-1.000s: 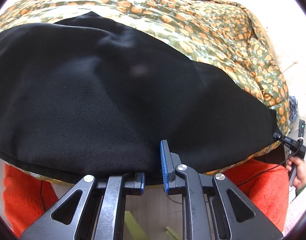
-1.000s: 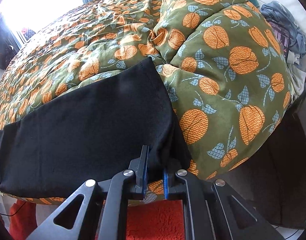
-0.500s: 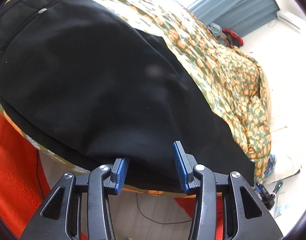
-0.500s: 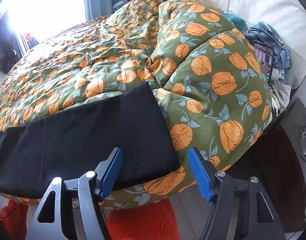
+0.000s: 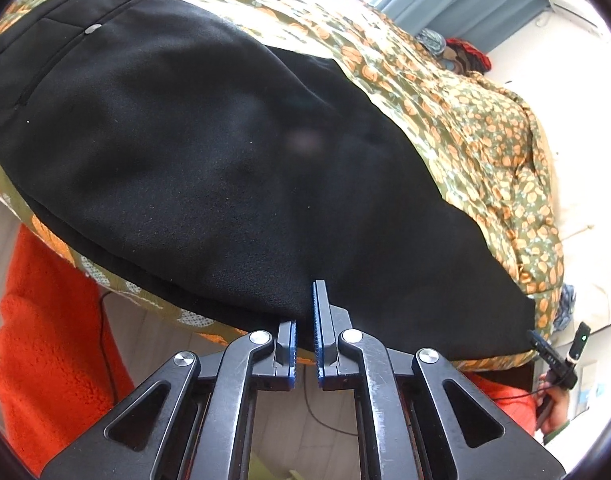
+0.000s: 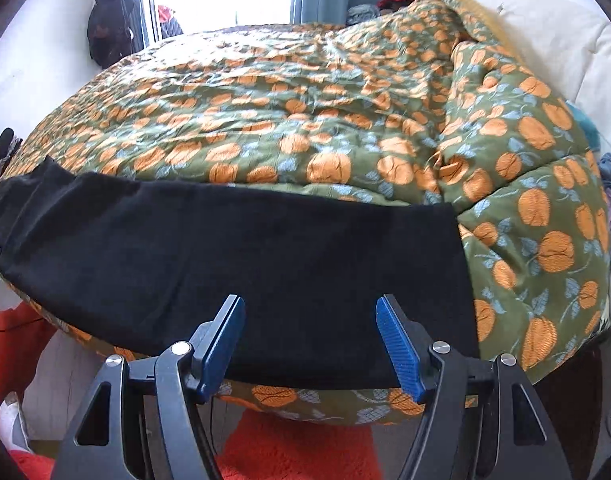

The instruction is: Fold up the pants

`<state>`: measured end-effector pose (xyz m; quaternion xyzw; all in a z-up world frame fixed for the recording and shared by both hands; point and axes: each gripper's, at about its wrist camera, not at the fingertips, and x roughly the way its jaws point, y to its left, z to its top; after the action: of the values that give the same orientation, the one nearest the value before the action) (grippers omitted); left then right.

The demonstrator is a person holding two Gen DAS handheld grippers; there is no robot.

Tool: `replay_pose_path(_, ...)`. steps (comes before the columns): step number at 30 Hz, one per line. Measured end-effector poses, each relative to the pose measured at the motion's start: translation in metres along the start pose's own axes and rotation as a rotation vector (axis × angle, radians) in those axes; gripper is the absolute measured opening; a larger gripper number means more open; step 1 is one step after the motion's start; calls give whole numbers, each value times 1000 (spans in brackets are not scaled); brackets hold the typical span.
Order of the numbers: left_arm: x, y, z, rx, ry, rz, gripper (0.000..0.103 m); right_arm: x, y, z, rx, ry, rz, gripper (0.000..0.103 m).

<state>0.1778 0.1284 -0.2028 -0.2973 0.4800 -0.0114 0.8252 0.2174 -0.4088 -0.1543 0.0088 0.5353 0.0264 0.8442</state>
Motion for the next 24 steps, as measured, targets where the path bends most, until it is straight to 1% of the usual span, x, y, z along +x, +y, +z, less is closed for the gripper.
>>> replay_pose_path(2,1,-1,-1,6,6,10,4,8,-12,-1,58,36,36,68)
replay_pose_path(4,2,2,-3,11,15,12,5,17,-23,-5,116,81,52,68)
replay_pose_path(6,1,0,-1,34,25,23,10,23,-30,-7,151,109,64,68)
replay_pose_path(7,-1,-1,-1,47,29,43,17,24,-31,-7,155,114,68,68)
replay_pose_path(8,-5,-3,-1,59,37,71,27,25,-31,-8,152,122,64,68)
replay_pose_path(9,-9,-3,-1,64,47,89,34,27,-29,-8,143,130,52,68)
replay_pose_path(10,-16,-3,-2,64,54,97,49,28,-26,-8,128,137,35,68)
replay_pose_path(11,-25,-2,-3,62,50,91,55,28,-23,-7,108,143,19,68)
replay_pose_path(13,-46,1,-1,78,10,81,55,30,-17,-5,74,153,-12,68)
replay_pose_path(15,-66,6,9,94,-73,99,59,32,-15,-4,57,159,-27,68)
replay_pose_path(17,-74,14,28,97,-144,145,67,34,-16,-3,57,163,-26,69)
replay_pose_path(18,-72,21,40,92,-162,173,68,35,-17,-3,61,165,-22,70)
replay_pose_path(19,-65,28,49,97,-162,202,68,35,-18,-2,67,167,-19,70)
replay_pose_path(20,-54,36,57,114,-145,253,68,36,-18,-2,70,169,-18,70)
replay_pose_path(21,-42,45,62,135,-117,334,65,36,-18,-2,71,169,-19,71)
replay_pose_path(22,-31,54,65,150,-90,419,49,36,-17,-2,69,170,-22,71)
replay_pose_path(23,-27,61,66,150,-79,447,41,35,-16,-3,66,170,-26,71)
replay_pose_path(24,-30,66,64,135,-89,431,41,35,-15,-3,62,170,-30,71)
